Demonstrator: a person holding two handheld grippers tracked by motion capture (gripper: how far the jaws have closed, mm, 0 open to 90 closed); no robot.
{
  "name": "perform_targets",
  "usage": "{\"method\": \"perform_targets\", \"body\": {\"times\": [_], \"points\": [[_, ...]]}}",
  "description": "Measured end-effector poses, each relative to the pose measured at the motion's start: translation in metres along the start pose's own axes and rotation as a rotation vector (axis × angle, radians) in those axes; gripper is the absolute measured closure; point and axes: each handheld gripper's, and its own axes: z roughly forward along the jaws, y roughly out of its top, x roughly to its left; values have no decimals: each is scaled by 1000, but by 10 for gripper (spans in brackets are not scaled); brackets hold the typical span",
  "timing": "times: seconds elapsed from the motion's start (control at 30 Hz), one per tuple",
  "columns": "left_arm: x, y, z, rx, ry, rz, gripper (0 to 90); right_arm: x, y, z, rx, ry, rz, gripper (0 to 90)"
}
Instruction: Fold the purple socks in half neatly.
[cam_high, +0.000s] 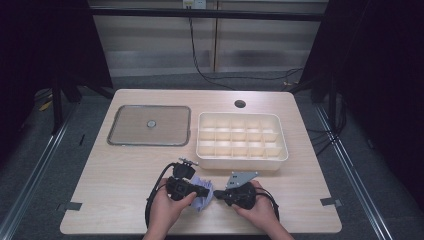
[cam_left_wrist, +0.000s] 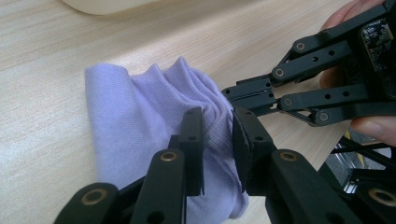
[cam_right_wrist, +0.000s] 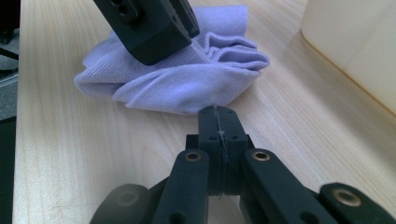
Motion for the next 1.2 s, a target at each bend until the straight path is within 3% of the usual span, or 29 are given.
{"method": "perform_targets", "body": {"times": [0.37,0.8,0.93,1.2], "points": [[-2,-1,1,7,-5,13,706,0,0,0,0,-1,-2,900],[0,6,-15,-38,4,-2,671,0,0,0,0,0,0,900],[6,6,-18,-48,28,-5,698,0,0,0,0,-1,-1,900],[16,4,-11,-27,124,6,815,0,0,0,-1,0,-2,900]]}}
